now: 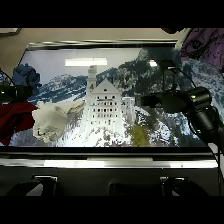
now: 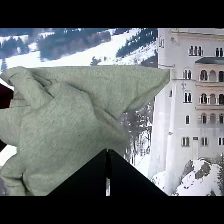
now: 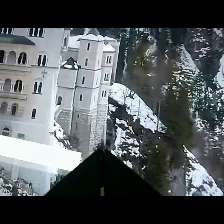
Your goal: Fold the clothes and pants, and hang the long-sleeved shirts on hangers.
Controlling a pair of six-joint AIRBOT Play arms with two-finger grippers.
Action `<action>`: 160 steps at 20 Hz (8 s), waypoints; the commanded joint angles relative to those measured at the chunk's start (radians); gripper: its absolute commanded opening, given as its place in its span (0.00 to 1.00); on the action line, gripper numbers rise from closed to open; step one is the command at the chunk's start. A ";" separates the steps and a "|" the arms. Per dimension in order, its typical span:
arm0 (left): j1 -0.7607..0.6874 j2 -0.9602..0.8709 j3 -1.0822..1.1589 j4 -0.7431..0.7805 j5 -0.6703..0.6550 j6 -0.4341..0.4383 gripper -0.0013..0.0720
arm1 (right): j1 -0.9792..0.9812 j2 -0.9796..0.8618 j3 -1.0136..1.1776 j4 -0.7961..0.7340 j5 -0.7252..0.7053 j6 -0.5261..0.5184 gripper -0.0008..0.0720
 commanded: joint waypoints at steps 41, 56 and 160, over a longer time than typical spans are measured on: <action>-0.480 -0.439 -0.232 -0.476 0.372 -0.055 0.04 | 0.001 0.098 0.005 -0.009 -0.311 -0.098 0.07; -0.413 -0.328 -0.230 -0.457 0.354 -0.155 0.98 | -0.373 0.129 -0.086 0.000 0.018 0.266 0.44; -0.129 -0.752 0.514 -0.040 0.144 -0.314 0.94 | -0.342 -0.702 0.752 0.098 -0.269 -0.124 0.06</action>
